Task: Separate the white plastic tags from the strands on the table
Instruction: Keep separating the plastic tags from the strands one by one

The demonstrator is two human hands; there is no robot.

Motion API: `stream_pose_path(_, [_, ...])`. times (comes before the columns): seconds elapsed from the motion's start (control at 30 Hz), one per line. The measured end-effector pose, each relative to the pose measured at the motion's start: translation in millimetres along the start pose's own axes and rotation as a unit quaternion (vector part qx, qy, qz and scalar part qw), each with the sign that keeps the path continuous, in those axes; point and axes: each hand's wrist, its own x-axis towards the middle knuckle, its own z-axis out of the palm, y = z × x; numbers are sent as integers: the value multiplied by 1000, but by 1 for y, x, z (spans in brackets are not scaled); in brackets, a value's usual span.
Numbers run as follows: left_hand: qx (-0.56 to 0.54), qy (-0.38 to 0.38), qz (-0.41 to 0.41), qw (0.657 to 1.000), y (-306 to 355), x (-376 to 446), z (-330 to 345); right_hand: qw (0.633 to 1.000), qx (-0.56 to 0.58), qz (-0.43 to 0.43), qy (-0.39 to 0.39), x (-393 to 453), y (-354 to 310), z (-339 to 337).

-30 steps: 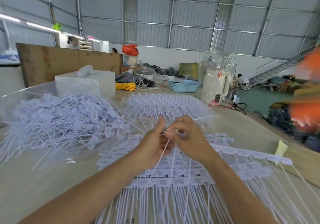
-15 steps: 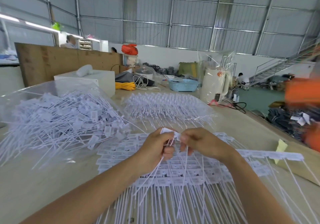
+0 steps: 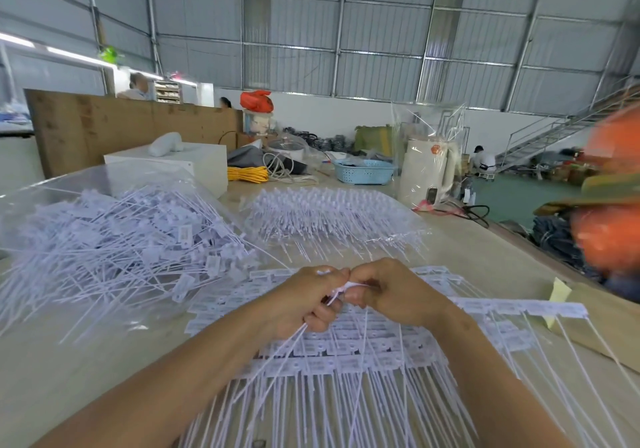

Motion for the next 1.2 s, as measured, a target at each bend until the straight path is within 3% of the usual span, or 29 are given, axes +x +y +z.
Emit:
stream_pose_path(0.13, [-85, -170, -106, 976, 11, -7, -27, 996, -83, 8, 14, -9, 8, -24])
stream_pose_path(0.17, [-109, -166, -109, 974, 10, -7, -32, 996, -81, 11, 43, -14, 9, -35])
stream_pose_path(0.23, [-133, -85, -100, 982, -1, -2, -36, 994, -10, 4, 113, -27, 2, -54])
stream_pose_path(0.33, [-105, -5, -93, 990, -18, 10, -29, 978, 99, -1, 185, -38, -21, -72])
stream_pose_path(0.43, [-86, 22, -85, 992, -22, 16, -26, 975, 13, -23, 220, -45, -49, -90])
stream_pose_path(0.53, [-95, 26, -85, 992, -21, 16, -27, 959, -102, -119, 238, -43, -102, -103])
stream_pose_path(0.63, [-103, 12, -86, 991, -20, 15, -27, 959, -167, -170, 151, -17, -149, -91])
stream_pose_path(0.77, [-253, 5, -35, 967, -10, 11, -33, 983, -148, -111, -16, 28, -127, -33])
stream_pose_path(0.87, [-308, -6, 34, 951, -6, 9, -38, 993, -105, -46, 5, 44, -70, 14])
stream_pose_path(1.0, [-167, 45, 71, 982, -13, 11, -34, 994, -54, -20, 97, 39, -30, 36])
stream_pose_path(1.07, [-149, 77, 68, 983, -15, 13, -33, 996, -42, -13, 78, 34, -19, 32])
stream_pose_path(1.2, [-138, 121, 94, 978, -11, 12, -31, 993, 52, 102, -27, 20, -9, 9])
